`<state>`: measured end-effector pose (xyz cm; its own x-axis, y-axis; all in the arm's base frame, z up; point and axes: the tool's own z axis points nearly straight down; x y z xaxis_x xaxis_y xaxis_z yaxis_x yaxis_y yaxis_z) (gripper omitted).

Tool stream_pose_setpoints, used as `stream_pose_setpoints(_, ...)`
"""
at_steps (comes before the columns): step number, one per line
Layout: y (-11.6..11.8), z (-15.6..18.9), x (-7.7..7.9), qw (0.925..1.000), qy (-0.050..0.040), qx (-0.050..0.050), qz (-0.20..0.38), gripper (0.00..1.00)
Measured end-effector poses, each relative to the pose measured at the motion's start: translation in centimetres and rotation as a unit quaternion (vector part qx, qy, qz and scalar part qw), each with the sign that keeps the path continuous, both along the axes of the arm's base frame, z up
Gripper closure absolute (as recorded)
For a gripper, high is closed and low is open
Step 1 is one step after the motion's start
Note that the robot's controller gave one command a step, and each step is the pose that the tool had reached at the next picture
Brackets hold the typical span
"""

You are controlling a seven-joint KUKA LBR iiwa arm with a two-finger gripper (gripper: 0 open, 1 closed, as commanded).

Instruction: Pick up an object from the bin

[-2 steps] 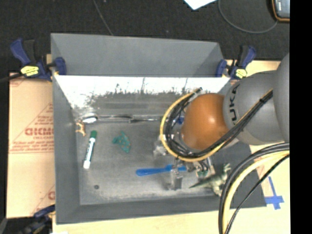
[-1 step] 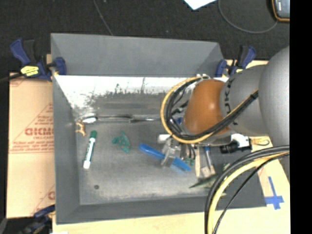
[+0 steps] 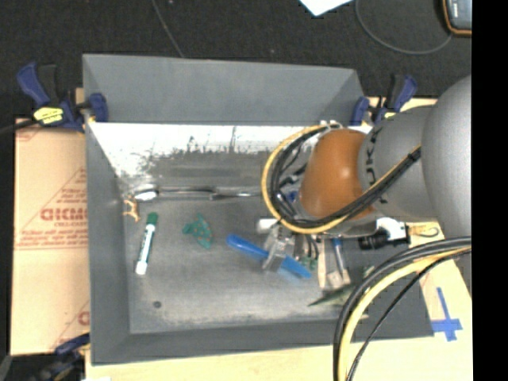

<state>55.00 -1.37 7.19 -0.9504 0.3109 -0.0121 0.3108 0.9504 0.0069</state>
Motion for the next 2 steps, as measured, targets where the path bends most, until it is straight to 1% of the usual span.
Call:
stream_pose_setpoints(1,0.0,1.6,-0.1,1.0000,0.0009,0.000,0.000,1.00)
stream_pose_setpoints(2,-0.1,3.2,0.0,1.0000,-0.0005,0.000,0.001,1.00)
